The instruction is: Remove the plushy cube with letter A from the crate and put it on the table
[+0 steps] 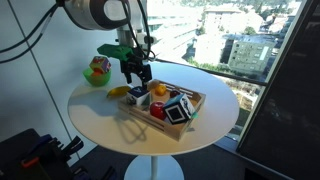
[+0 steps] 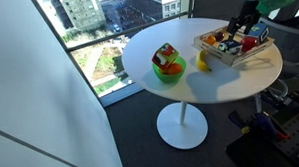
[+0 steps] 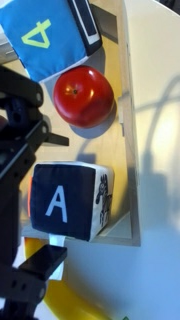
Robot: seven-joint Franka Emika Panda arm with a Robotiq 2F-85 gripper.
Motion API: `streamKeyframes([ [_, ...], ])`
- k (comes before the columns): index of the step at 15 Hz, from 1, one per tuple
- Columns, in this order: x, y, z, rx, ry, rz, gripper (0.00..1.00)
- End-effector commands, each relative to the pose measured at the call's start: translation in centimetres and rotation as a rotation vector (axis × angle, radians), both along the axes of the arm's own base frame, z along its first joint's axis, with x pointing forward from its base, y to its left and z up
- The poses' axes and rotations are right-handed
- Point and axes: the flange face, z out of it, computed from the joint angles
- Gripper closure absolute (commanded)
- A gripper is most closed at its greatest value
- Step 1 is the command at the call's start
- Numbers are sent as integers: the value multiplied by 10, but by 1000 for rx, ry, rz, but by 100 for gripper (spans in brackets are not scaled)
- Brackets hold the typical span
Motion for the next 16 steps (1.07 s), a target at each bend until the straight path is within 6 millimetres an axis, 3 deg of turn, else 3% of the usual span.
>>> streamKeyframes([
  [1, 18, 5, -7, -1, -6, -26, 0],
  [16, 33, 21, -40, -7, 42, 1, 0],
])
